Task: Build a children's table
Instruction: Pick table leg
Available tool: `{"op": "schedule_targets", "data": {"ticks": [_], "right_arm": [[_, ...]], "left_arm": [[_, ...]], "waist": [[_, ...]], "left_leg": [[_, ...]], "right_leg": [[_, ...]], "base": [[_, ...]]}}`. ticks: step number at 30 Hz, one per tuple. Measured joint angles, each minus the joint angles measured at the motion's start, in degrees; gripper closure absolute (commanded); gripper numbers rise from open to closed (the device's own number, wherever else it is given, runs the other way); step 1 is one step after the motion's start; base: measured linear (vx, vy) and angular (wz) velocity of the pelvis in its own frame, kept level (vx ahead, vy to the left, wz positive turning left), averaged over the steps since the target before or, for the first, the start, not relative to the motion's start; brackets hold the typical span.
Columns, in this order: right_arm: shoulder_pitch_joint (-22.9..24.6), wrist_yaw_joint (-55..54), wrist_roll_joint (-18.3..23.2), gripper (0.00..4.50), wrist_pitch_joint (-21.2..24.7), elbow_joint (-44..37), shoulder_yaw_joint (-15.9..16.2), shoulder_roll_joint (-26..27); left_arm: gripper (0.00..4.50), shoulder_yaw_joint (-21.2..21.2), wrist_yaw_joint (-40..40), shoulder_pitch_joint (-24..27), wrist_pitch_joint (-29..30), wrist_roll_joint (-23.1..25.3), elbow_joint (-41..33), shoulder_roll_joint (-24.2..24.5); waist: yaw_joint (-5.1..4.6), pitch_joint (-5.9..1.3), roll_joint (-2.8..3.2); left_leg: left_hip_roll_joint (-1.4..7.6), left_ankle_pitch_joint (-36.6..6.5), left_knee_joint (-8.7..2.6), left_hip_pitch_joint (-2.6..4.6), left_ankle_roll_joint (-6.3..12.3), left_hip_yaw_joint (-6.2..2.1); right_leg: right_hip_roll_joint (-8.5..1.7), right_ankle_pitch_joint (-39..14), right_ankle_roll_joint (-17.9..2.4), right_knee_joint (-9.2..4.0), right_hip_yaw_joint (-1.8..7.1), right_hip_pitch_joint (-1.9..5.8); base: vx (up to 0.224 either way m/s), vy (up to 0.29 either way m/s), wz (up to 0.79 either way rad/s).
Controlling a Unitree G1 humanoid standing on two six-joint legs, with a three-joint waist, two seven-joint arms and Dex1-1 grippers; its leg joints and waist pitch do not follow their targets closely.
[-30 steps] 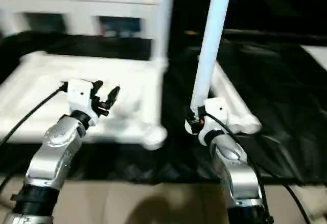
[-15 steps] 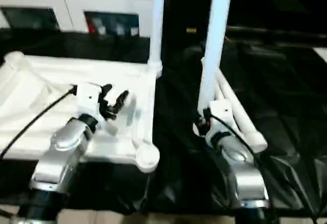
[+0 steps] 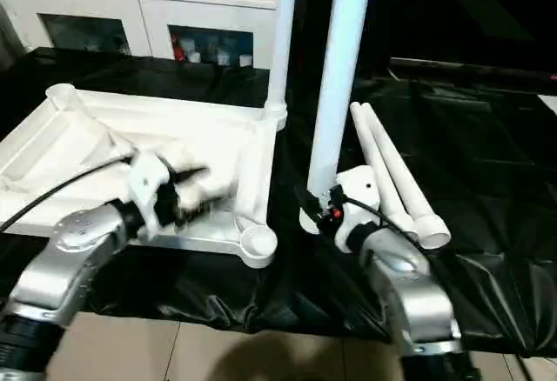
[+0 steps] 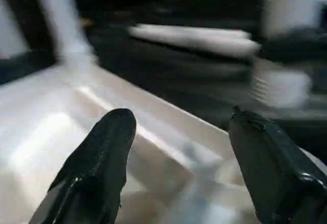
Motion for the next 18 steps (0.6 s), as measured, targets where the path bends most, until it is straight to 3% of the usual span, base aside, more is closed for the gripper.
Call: {"op": "schedule_targets", "data": {"ticks": [2, 4, 7, 11, 18], "right_arm": [[0.12, 2.88, 0.90, 2.61, 0.90, -0.74, 0.62, -1.88], [0.40, 5.03, 1.01, 2.61, 1.16, -1.26, 0.83, -3.19], [0.94, 7.40, 1.07, 2.61, 1.17, -1.46, 1.25, -4.87], [1.82, 9.06, 1.74, 2.61, 1.89, -1.86, 1.73, -6.17], [2.41, 11.40, 2.85, 2.61, 3.15, -3.81, 2.79, -7.39]], "left_arm": [[1.49, -1.57, -6.04, -0.55, 1.13, -0.82, 0.33, 2.80], [1.79, -3.23, -10.77, -2.24, 1.64, -0.63, 1.91, 4.83], [1.96, -6.03, -15.56, -5.25, 0.06, 1.77, 6.49, 7.19], [2.34, -8.93, -17.92, -8.19, -3.92, 5.65, 13.40, 7.51], [2.83, -11.60, -24.98, -12.77, -5.22, 6.04, 18.12, 7.64]], "waist": [[0.01, 0.00, 0.00], [0.13, 0.00, 0.01], [0.23, -0.03, 0.05], [0.40, -0.03, 0.05], [0.56, -0.08, 0.27]], "left_leg": [[0.02, 0.19, -0.13, -0.02, -0.21, -0.09], [0.04, 0.23, -0.20, -0.03, -0.25, -0.13], [0.06, 0.38, -0.30, -0.07, -0.48, -0.12], [0.08, 0.70, -0.56, -0.15, -0.47, -0.09], [0.17, 0.78, -0.99, -0.15, -0.37, 0.05]], "right_leg": [[0.05, 0.08, -0.01, 0.09, -0.03, -0.06], [0.08, 0.16, -0.06, 0.16, -0.05, -0.05], [0.10, 0.35, -0.06, 0.23, -0.05, -0.02], [0.12, 0.42, -0.25, 0.16, -0.11, -0.04], [0.13, 0.26, -0.41, -0.25, -0.33, 0.00]], "base": [[0.000, 0.000, 0.00], [0.000, 0.000, 0.00], [0.000, 0.000, 0.00], [0.013, 0.002, 0.00], [0.010, 0.002, 0.00]]}}
